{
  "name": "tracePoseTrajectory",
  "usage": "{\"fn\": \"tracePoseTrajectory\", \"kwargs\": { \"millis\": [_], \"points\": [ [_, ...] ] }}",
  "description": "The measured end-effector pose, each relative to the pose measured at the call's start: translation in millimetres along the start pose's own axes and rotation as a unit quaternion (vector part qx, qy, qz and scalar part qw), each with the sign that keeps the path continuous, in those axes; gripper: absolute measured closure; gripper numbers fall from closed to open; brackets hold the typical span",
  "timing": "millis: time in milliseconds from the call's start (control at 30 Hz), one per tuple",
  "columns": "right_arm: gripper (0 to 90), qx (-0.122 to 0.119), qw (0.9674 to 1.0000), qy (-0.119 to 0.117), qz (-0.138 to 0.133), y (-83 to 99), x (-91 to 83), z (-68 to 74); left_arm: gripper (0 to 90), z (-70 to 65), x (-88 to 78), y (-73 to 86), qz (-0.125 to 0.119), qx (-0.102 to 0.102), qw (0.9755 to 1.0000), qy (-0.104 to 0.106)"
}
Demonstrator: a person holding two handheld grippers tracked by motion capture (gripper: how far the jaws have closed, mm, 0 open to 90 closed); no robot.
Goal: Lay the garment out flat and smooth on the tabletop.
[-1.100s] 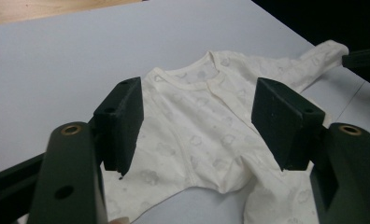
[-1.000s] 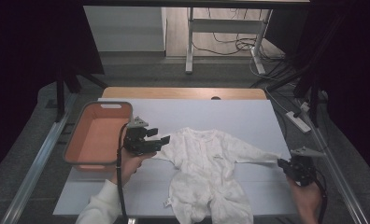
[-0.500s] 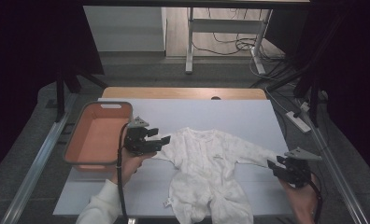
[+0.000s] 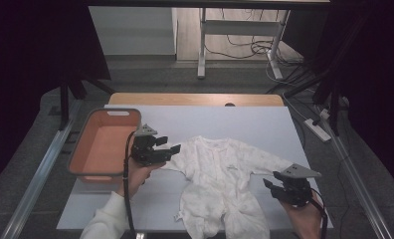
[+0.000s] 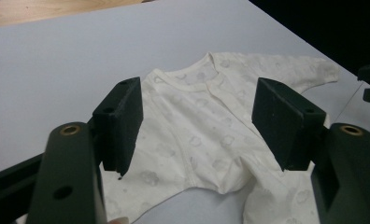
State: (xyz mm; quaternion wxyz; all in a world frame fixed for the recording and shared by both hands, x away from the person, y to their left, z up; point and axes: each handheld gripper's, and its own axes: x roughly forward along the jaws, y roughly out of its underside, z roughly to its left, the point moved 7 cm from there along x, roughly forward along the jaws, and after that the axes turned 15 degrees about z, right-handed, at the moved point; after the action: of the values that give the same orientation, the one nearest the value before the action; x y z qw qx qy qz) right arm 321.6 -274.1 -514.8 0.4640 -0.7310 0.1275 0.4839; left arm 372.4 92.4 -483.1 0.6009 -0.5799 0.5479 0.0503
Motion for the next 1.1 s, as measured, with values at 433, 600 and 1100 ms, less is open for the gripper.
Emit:
{"fn": "tracePoseTrajectory", "kwargs": {
  "millis": [433, 600, 1100],
  "points": [
    [52.5, -0.044, 0.9976, -0.055, -0.003, 2.7, -4.2, 50.0, 33.9, 0.5, -0.9, 0.4, 0.000, 0.001, 1.0000, 0.000],
    [52.6, -0.068, 0.9949, -0.074, -0.014, -1.9, -10.1, 74.2, 33.9, 0.4, -1.7, 0.3, -0.001, 0.002, 1.0000, 0.000],
    [52.4, -0.165, 0.9759, -0.143, 0.006, -1.5, -0.4, 156.3, 33.8, 0.7, 0.7, 1.1, 0.002, 0.000, 1.0000, -0.002]
  ]
}}
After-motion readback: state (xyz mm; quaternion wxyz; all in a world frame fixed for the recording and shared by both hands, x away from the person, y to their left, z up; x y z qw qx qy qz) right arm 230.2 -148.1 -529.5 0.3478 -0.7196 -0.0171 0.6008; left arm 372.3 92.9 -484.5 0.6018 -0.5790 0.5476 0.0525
